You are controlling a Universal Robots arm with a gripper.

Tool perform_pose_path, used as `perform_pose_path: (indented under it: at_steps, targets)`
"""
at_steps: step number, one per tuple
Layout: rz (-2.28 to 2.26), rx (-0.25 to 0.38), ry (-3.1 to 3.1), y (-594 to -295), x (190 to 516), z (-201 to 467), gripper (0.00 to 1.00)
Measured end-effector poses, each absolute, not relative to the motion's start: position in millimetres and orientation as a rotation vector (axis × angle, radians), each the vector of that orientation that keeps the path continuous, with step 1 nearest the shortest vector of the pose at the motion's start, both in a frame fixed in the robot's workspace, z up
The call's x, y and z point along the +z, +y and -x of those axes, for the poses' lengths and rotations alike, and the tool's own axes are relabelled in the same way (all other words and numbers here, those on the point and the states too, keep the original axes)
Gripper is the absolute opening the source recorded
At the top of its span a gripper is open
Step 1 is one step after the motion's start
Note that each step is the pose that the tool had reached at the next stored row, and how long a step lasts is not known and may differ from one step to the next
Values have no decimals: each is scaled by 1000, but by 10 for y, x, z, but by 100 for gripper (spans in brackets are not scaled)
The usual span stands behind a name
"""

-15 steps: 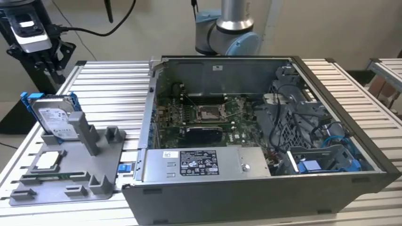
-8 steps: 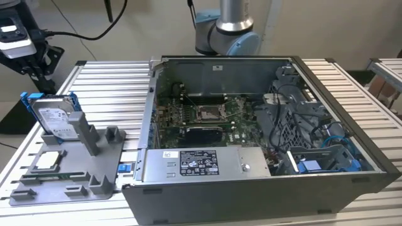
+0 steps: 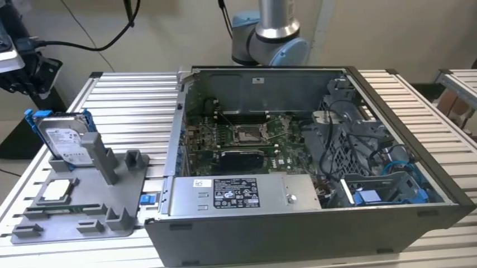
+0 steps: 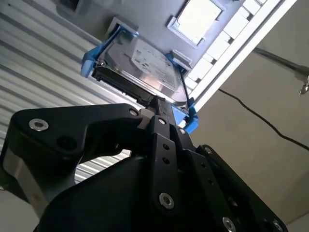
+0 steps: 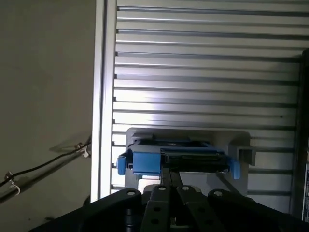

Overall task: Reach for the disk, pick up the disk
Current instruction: 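Reach for the disk, then pick up the disk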

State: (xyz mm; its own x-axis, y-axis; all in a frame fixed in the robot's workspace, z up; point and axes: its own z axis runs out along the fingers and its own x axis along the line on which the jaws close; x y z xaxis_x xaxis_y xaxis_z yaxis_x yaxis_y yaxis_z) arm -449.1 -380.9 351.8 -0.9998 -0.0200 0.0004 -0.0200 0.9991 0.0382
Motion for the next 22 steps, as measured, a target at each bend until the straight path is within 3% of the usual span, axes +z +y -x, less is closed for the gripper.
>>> perform_pose_path:
  at_steps: [22]
  targets:
    - [-80,-60,-3139,-3760,3512,4645,0]
